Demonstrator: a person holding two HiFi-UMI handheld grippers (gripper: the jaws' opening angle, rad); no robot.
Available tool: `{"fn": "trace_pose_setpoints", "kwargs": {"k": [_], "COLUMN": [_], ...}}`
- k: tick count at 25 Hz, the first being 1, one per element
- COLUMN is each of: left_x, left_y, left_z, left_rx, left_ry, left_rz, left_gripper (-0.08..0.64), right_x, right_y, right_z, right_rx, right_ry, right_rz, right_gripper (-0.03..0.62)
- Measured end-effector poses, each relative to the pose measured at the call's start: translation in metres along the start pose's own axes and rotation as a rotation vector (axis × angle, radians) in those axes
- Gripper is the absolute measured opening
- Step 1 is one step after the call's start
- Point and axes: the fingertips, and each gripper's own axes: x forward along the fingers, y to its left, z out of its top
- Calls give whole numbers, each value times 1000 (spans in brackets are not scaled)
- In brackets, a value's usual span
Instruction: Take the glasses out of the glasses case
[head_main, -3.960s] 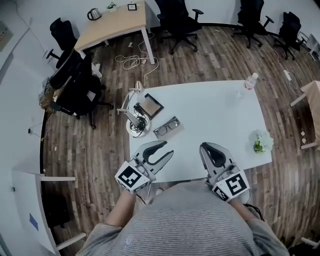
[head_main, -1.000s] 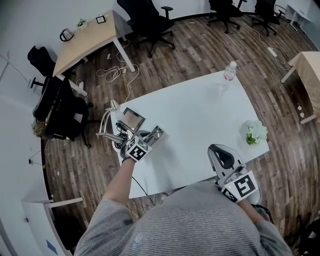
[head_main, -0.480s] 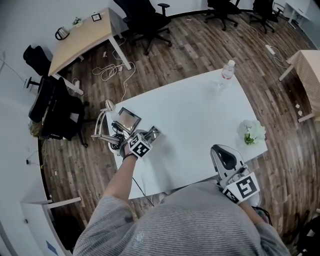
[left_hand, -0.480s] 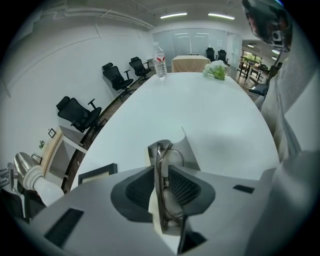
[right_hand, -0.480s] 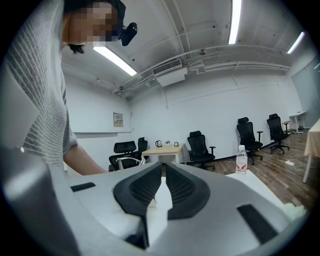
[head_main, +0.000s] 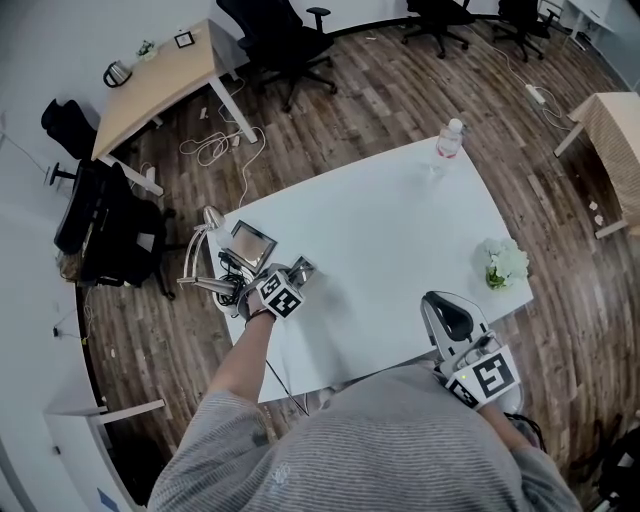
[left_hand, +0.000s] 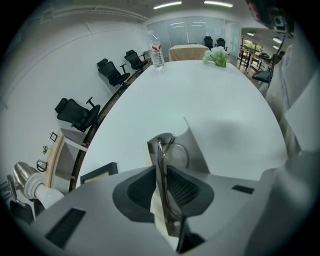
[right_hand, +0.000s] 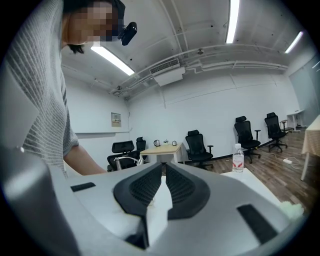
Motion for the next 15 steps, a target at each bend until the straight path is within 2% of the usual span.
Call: {"fn": "trace_pose_setpoints", "kwargs": {"k": [2, 6, 15], "left_x": [0, -4, -27], "left_y": [3, -1, 5], "left_z": [-2, -7, 0], "left_rx": [-2, -33, -94], "left_ry": [23, 56, -15], "left_rz": [18, 14, 64], "left_gripper": [34, 26, 26], "right_x": [-1, -3, -3], "right_y": [-2, -3, 2], "right_z": [1, 1, 3], "right_rx": [1, 1, -1], "right_ry": [0, -7, -16], "right_rz": [-3, -1, 35], "right_gripper": [17, 17, 17]}}
